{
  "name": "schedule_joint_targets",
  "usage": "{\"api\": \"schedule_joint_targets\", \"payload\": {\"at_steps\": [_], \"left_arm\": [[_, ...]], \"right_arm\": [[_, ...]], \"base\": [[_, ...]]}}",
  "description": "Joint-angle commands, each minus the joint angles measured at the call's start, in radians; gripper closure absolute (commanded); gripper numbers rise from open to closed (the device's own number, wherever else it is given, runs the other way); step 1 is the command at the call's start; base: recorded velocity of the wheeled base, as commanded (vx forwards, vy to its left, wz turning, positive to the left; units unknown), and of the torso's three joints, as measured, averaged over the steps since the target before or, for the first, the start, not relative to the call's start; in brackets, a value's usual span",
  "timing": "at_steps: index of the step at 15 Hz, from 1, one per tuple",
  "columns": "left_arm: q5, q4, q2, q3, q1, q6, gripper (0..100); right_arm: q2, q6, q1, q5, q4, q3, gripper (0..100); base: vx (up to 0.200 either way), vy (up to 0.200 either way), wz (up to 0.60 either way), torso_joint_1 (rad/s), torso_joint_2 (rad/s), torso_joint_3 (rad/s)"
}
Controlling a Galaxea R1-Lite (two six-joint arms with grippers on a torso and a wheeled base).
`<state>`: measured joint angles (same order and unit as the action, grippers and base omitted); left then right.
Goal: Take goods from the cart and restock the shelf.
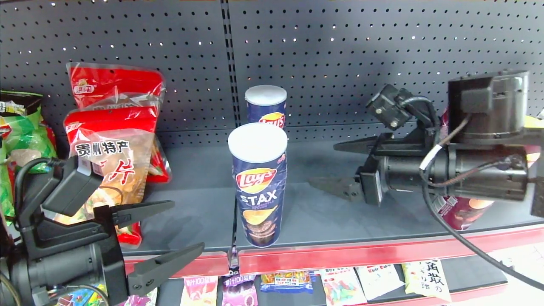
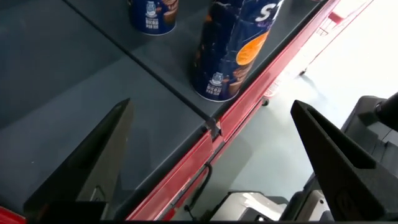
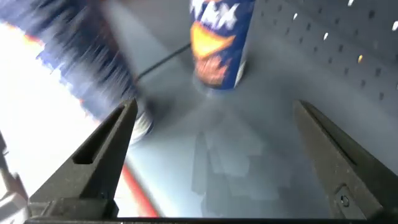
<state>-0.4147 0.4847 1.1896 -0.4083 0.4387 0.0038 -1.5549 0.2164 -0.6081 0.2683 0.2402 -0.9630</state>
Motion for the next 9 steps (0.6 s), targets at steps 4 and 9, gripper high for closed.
{"api": "schedule_joint_targets", "payload": {"at_steps": [4, 9], "left_arm": [[0.047, -0.003, 0.039, -0.001, 0.006, 0.021, 0], [0.166, 0.003, 0.159, -0.035, 0.008, 0.064, 0]], "right_arm": [[0.272, 0.003, -0.027, 0.006, 0.004, 0.236, 0], [0.524, 0.001, -0.148, 0.035, 0.001, 0.440, 0]], "base": [[0.000, 0.000, 0.00, 0.000, 0.00, 0.000], [0.000, 0.000, 0.00, 0.000, 0.00, 0.000]]}}
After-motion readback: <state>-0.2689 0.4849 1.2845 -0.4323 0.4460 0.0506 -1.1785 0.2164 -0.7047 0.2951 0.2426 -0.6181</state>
